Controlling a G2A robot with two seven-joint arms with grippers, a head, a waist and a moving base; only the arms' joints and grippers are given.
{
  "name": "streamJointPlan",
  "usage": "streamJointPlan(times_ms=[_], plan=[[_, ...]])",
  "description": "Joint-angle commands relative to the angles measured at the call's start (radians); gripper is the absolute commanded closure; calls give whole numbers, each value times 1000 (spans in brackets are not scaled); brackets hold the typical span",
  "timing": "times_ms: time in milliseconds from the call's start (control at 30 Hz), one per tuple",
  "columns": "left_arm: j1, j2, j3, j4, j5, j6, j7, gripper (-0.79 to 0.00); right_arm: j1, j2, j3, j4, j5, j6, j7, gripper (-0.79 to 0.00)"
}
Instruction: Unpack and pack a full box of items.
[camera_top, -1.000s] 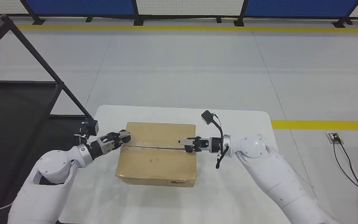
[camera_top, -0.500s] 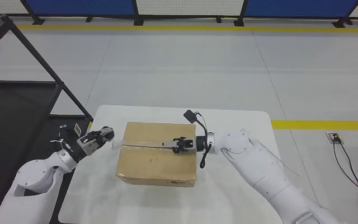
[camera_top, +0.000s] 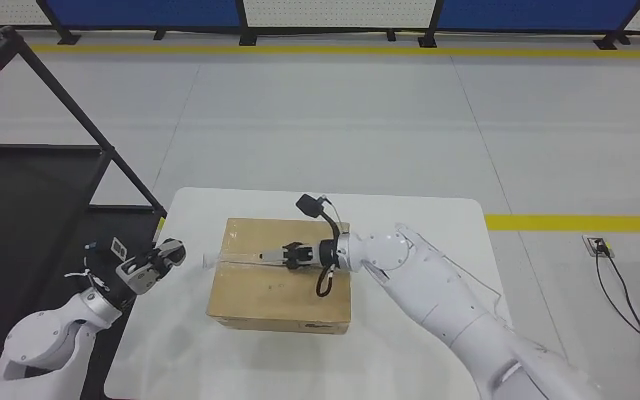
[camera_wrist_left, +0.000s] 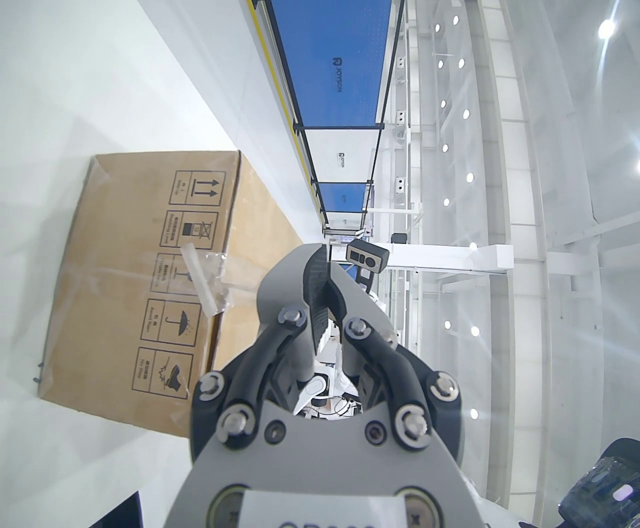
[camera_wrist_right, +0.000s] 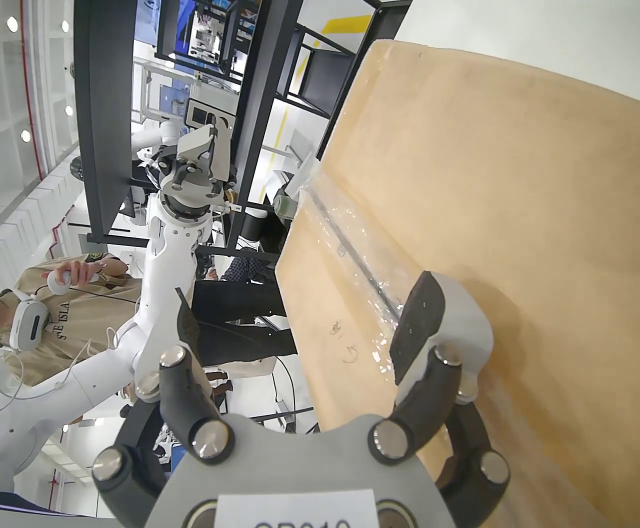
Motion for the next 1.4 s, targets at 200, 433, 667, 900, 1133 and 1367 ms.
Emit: streamJointPlan(times_ms=[200,433,667,900,1133,1367], plan=[[37,2,-34,0,-22,-9,-8,0,29,-72,-16,93,80,-74,41,-785],[53,5,-50,6,-26,-7,-21,0,54,-131,-34,186,108,-88,81,-785],[23,5,-28,25,3,11,-38,0,68,-157,-10,280,143,-153,106,-785],[-12,6,3,24,48,22,-59,0,77,-146,28,341,163,-186,178,-785],[-46,5,35,21,73,28,-67,0,62,-105,80,362,169,-235,222,-785],[-70,4,58,24,92,30,-73,0,18,-43,145,356,175,-292,227,-785]])
